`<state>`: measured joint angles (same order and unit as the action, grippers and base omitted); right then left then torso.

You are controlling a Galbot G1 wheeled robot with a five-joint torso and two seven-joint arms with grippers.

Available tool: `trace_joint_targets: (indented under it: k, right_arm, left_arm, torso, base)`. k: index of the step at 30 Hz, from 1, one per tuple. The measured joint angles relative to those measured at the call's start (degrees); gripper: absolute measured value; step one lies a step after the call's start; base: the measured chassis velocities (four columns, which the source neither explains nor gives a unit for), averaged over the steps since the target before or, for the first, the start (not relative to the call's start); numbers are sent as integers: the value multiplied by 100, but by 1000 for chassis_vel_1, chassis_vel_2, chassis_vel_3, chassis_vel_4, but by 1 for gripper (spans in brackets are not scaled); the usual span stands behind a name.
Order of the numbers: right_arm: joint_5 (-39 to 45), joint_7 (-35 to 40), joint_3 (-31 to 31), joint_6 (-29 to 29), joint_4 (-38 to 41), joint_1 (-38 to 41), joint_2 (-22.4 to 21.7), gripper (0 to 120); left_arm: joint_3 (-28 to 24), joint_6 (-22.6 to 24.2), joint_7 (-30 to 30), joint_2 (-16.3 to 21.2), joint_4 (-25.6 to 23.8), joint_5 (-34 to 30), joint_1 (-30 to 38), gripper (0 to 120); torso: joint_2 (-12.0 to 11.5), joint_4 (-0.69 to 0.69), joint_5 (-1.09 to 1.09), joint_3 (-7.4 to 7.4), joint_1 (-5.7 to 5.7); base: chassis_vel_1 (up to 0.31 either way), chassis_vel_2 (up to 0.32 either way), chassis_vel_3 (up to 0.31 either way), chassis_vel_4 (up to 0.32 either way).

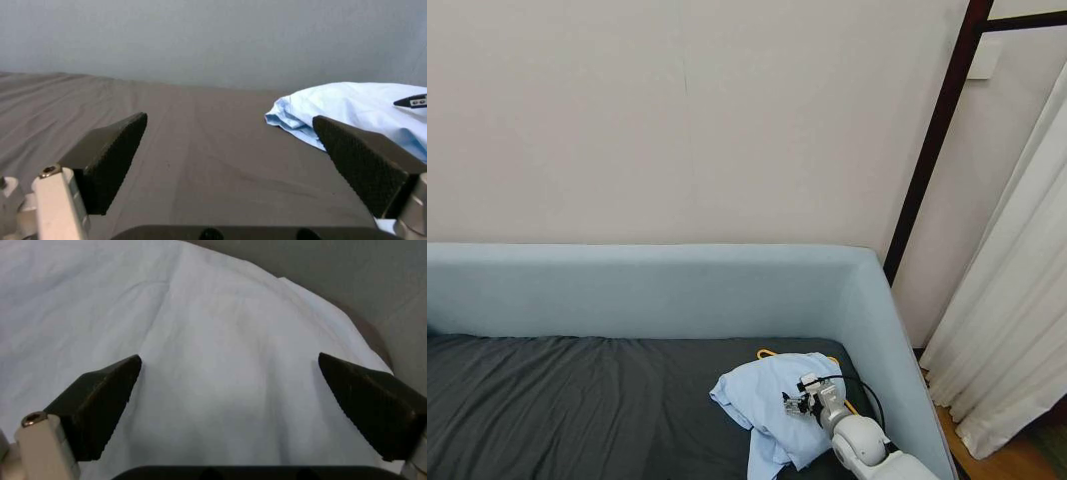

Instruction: Pick up the clothes from the sofa and hang them on the clothes hanger.

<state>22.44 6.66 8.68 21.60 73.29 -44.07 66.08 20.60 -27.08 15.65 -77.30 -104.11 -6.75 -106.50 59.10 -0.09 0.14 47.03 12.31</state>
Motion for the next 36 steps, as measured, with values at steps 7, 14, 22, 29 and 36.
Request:
trace_joint_targets:
  k: [7,14,22,29,36]
  right_arm:
    - [251,110,208,389,-233,299,72,81]
    - [209,139,297,603,-430,370,98,55]
    - [149,134,308,596,-473,365,116,27]
    - [84,101,327,559,-569,369,123,1]
    - [78,94,329,537,-567,368,99,0]
  left_arm:
    - [24,-1,8,2,-11,-42,30,98]
    - [100,-10,16,25,-64,-135,51,98]
    - [99,-25,19,21,-70,-143,83,99]
    - [120,-49,31,26,-58,-160,91,99]
    - [117,-83,33,9,-50,-167,99,99]
  torso:
    - [0,1,0,0,0]
    - [0,0,0,0,0]
    - [0,0,1,-1,0]
    - [1,0,1,0,0]
    - [1,0,1,-1,0]
  base:
    - [0,0,0,0]
    - [0,0,0,0]
    - [0,0,0,0]
    - [0,0,0,0]
    - [0,0,0,0]
